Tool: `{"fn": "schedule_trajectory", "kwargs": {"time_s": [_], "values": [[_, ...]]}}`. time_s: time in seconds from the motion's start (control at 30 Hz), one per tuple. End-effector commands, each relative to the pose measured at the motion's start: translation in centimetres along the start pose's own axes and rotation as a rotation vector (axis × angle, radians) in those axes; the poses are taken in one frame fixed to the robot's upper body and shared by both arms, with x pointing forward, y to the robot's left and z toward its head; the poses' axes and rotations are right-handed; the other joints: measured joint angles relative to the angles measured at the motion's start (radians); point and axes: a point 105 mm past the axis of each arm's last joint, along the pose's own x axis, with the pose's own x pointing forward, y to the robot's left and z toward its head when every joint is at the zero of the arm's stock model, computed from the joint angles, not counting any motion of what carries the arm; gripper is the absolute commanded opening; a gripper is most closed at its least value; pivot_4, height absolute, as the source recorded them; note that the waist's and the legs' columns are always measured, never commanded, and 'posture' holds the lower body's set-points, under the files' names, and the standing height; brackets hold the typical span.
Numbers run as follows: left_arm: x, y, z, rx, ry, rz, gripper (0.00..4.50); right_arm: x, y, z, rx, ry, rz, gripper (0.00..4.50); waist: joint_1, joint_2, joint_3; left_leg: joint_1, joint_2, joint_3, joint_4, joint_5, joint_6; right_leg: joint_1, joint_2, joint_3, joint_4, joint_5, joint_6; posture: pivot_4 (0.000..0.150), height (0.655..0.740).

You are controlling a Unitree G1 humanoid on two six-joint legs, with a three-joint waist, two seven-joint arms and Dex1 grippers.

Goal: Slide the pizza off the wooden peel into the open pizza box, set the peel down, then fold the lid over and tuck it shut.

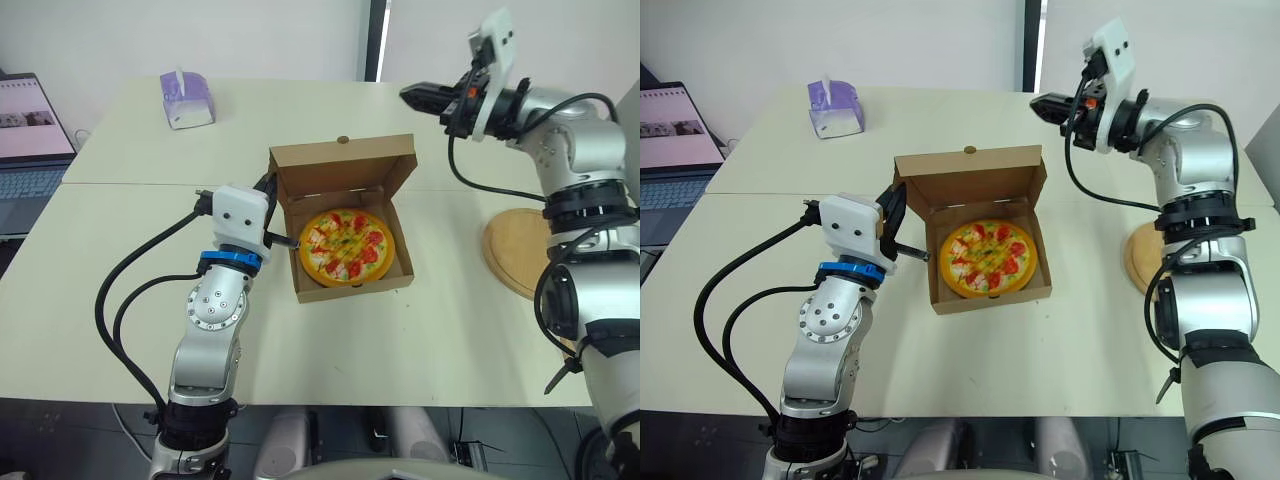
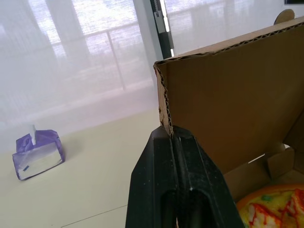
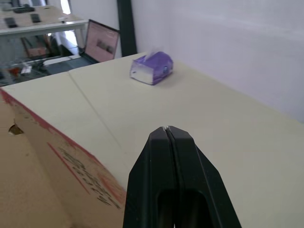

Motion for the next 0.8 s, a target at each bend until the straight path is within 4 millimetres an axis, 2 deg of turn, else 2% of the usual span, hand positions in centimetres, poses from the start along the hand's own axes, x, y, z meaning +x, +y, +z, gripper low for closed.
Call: {"fn": "schedule_trajectory", "kwargs": {"time_s": [0.03,0.23,0.43,0.53,0.6,0.8], "values": [[-0.3,0.2,1.1,0.016,-0.046,0.023,0.0,0.0,1.5,0.4,-0.011,0.017,0.134,0.01,0.002,0.0,0.0,0.0,0.0,0.0,0.0,0.0,0.0,0.0,0.0,0.0,0.0,0.0,0.0,0.15,0.74],[-0.5,0.0,0.8,0.006,-0.039,0.016,0.0,-0.4,1.7,-0.3,-0.017,0.052,0.162,0.01,0.003,0.0,0.0,-0.001,0.0,0.0,0.0,0.0,0.0,-0.001,-0.001,-0.001,0.0,0.0,0.0,0.15,0.74],[-0.7,-1.2,0.2,-0.033,-0.021,-0.046,0.0,-0.8,1.8,-0.8,-0.013,0.054,0.159,0.01,0.003,0.0,0.0,-0.001,0.0,0.0,0.0,0.0,0.0,-0.001,-0.001,-0.001,0.0,0.0,0.0,0.15,0.74],[-1.0,-1.3,0.1,-0.033,-0.019,-0.052,0.62,-0.9,2.0,-1.0,-0.006,0.052,0.159,0.0,0.003,0.0,0.0,-0.001,0.0,0.0,0.0,0.0,0.0,-0.001,-0.001,-0.001,0.0,0.0,0.0,0.15,0.74],[-1.1,-1.2,0.1,-0.032,-0.018,-0.053,1.19,-0.9,2.1,-1.1,0.0,0.05,0.156,0.0,0.003,0.0,0.0,-0.001,0.0,0.0,0.0,0.0,0.0,-0.001,-0.001,-0.001,0.0,0.0,0.0,0.15,0.74],[-2.0,-0.2,0.1,-0.001,-0.015,-0.021,3.2,-1.1,3.3,-2.1,0.014,0.057,0.179,0.0,0.003,0.0,0.0,-0.001,0.0,-0.001,0.0,0.0,0.0,-0.001,-0.002,-0.002,0.0,0.0,0.0,0.15,0.74]]}}
